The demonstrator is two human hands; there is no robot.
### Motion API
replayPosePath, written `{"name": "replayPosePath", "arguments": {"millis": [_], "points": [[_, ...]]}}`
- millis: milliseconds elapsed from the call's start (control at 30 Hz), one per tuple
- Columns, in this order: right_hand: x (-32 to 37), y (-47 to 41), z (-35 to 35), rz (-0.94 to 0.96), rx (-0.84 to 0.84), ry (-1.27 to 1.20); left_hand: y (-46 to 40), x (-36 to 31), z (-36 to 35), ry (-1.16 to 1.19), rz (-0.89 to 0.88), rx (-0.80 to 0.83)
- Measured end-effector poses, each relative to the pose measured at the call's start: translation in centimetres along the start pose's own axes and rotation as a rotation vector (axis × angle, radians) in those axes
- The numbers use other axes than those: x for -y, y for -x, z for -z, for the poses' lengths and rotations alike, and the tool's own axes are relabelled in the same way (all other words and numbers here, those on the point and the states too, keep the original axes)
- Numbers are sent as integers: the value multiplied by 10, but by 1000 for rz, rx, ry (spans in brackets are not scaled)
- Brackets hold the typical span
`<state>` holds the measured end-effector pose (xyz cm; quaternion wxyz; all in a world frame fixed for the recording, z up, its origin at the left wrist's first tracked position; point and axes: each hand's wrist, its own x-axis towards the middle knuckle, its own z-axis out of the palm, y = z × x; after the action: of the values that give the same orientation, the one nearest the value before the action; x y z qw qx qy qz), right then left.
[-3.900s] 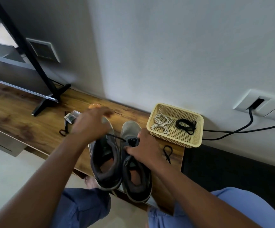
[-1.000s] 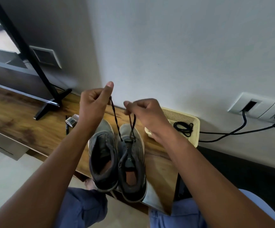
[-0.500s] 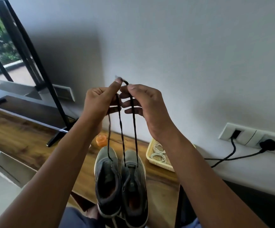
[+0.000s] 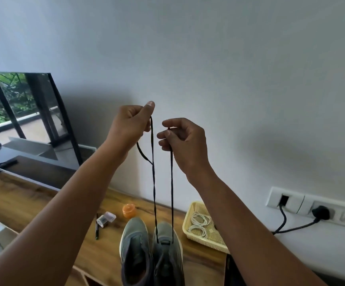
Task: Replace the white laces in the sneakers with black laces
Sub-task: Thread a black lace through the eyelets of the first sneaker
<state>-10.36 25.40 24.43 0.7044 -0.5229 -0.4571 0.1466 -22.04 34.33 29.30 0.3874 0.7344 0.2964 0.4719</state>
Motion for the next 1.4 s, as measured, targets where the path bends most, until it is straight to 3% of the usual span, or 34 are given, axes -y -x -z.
{"name": "replayPosePath", "arguments": {"millis": [267, 433, 533, 667, 867, 1133, 1300, 1400], "points": [[8, -7, 6, -72, 7, -66, -32, -39, 17, -563, -156, 37], [4, -7, 8, -108, 62, -198, -41, -42, 11, -900, -193, 339], [-8, -2, 11, -156, 113, -258, -33, -18, 0, -760, -117, 499], [-39, 14, 20, -253, 147, -233, -17, 25, -3, -560, -31, 533], [-96, 43, 28, -390, 89, -55, 10, 98, 3, -375, 109, 473], [-148, 63, 28, -492, 85, -19, 37, 167, 14, 96, 545, 207], [-167, 68, 25, -514, 126, -1, 40, 187, 8, 283, 504, -8], [-176, 69, 23, -485, 148, 68, 44, 191, 0, 186, 371, 15]]}}
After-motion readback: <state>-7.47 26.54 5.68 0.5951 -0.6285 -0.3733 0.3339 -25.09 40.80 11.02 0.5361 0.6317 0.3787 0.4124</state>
